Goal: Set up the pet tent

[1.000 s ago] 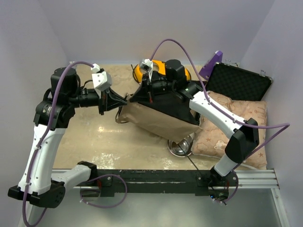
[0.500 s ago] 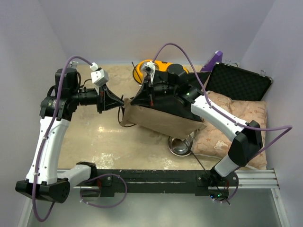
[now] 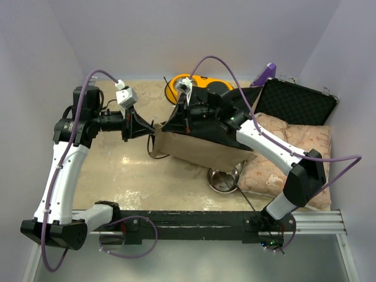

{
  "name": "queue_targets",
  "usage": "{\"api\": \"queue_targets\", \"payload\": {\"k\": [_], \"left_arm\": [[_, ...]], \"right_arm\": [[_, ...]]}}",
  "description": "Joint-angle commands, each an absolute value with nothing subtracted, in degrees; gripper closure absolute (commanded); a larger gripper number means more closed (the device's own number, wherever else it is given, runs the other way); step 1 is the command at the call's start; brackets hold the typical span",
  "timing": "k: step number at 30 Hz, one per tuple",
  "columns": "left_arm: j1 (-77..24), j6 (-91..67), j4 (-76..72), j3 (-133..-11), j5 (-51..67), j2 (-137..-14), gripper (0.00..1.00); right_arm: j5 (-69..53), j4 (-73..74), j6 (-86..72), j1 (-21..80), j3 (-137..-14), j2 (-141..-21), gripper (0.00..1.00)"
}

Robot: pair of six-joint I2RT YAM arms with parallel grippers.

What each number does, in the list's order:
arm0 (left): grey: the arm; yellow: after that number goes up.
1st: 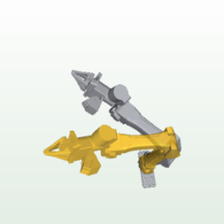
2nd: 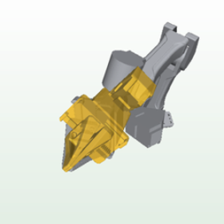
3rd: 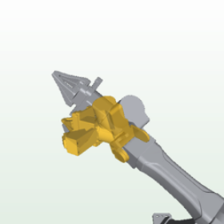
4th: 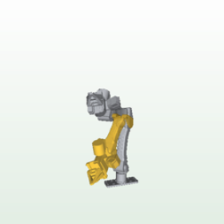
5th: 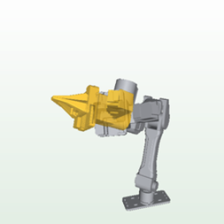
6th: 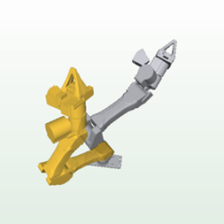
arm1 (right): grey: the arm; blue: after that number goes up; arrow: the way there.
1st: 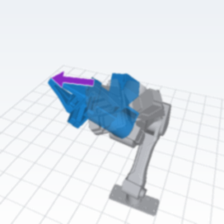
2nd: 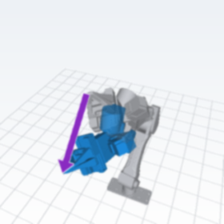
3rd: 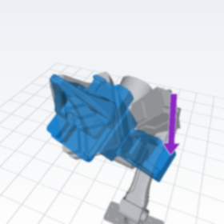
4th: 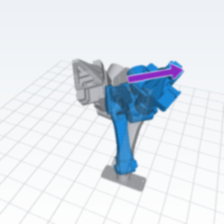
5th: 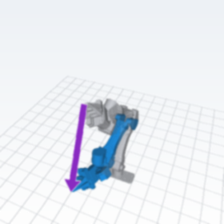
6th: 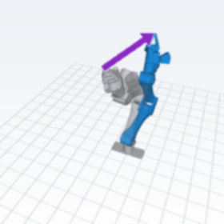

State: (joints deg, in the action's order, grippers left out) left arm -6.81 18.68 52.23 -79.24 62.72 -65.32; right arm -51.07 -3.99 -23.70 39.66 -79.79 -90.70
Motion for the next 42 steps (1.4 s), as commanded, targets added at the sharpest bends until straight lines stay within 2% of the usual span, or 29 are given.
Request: {"api": "queue_targets", "payload": {"k": [1, 6, 7, 14, 17, 18, 27, 32, 38, 42], "left_arm": [[-6.33, 22.84, 63.01, -79.71, 57.56, -68.12, 1.00], [-6.24, 26.97, 66.09, -80.60, 57.83, -67.50, 1.00], [-6.33, 27.50, 66.44, -80.60, 57.75, -67.41, 1.00], [-6.33, 29.35, 67.24, -80.33, 57.57, -66.89, 1.00], [-6.33, 29.62, 67.24, -80.33, 57.66, -66.97, 1.00], [-6.33, 29.62, 67.32, -80.33, 57.74, -67.06, 1.00], [-6.33, 29.88, 67.67, -80.95, 58.01, -67.59, 1.00], [-6.33, 29.62, 67.41, -81.30, 57.92, -67.76, 1.00], [-6.33, 29.36, 67.24, -81.47, 57.39, -67.68, 1.00], [-6.33, 29.18, 66.97, -81.56, 57.30, -67.59, 1.00]], "right_arm": [[-48.88, -5.74, -15.23, 39.55, -83.93, -85.60, 1.00], [-45.44, 7.45, -0.37, 39.55, -86.22, -88.06, 1.00], [-45.27, 9.30, 2.87, 39.55, -86.83, -88.50, 0.96], [-45.97, 12.39, 7.55, 39.55, -88.85, -89.73, 0.38], [-44.65, 14.49, 11.33, 39.55, -90.87, -91.31, 0.21], [-44.56, 16.33, 12.99, 39.55, -92.10, -92.54, 0.02], [-48.25, 30.04, 34.87, 41.31, -104.75, -101.32, 0.01], [-49.92, 43.13, 45.86, 42.01, -113.63, -108.53, 0.02], [-50.45, 44.91, 47.99, 44.29, -113.12, -110.21, 0.02], [-50.45, 44.39, 47.20, 45.17, -112.94, -111.27, 0.07]]}}
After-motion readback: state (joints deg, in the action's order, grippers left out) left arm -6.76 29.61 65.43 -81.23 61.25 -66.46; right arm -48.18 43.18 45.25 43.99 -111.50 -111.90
